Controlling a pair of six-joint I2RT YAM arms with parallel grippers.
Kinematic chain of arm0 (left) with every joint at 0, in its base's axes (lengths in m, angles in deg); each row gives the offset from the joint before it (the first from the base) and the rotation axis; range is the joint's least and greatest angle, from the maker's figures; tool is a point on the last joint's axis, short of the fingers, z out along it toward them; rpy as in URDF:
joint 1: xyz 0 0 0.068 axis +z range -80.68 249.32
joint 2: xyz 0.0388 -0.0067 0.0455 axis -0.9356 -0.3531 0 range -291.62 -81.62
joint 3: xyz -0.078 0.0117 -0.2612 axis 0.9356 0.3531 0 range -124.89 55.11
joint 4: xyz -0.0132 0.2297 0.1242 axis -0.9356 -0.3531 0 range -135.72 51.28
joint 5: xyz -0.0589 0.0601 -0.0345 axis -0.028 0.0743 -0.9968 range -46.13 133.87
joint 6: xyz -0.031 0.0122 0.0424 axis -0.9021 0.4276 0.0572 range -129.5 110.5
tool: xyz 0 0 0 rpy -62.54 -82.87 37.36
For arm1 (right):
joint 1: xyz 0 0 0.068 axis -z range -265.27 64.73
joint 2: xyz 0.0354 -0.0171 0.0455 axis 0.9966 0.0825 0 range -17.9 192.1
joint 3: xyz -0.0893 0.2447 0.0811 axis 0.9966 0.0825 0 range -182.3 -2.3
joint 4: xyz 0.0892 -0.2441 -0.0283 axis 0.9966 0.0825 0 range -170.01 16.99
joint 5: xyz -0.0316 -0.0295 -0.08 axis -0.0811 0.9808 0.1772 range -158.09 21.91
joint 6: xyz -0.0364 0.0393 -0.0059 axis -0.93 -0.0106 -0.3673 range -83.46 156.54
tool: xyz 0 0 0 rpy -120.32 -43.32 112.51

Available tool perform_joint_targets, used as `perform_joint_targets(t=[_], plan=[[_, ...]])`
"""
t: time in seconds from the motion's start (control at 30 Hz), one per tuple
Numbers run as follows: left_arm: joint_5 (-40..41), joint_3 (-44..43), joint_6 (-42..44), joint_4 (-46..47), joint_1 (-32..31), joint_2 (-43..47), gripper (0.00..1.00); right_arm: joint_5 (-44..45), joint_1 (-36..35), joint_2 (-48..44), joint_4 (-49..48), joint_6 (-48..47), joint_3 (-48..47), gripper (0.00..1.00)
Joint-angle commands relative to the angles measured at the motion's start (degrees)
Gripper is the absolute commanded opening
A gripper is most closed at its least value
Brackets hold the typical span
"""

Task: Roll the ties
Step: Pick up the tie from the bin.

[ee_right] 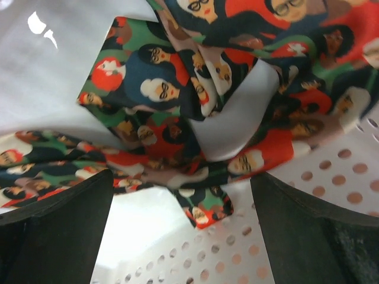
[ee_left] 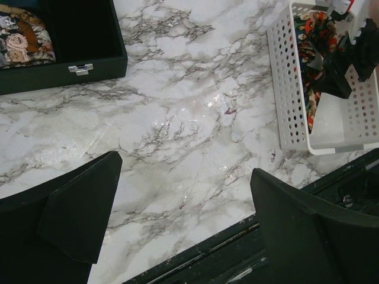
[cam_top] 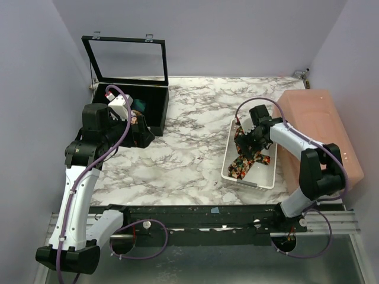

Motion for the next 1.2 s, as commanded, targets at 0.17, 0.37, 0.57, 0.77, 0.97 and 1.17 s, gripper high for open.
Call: perform_joint_targets(t=[0.17,0.37,0.57,0.77,0.97,1.17], plan=[[1.87,-0.55,-0.06,1.0,0.22,0.66,0.98,-1.31,0.04,8.79,-5.69,-3.02,-2.02,0.86],[1.62,-0.64,-0.22,1.26,0.26,0.05,0.99,-2.51,0.05,13.11,-7.2,-5.01,-3.79,0.32],[1.73,-1.33,0.13,1.0,0.26,-0.44,0.98,-7.74,0.05,7.14,-0.65,-4.81,-8.42,0.01],[1.15,-1.34,-0.01,1.26,0.26,-0.65,0.98,-16.16,0.04,-5.87,7.52,-6.31,-11.33,0.01],[0.47,-1.52,-0.11,1.52,0.26,-1.23,0.99,-29.98,0.05,-15.91,22.39,-13.66,-16.65,0.01],[-0.68,-1.78,-1.21,1.79,0.26,-2.46,0.99,-43.96,-0.59,-25.96,37.44,-28.23,-14.13,0.01]])
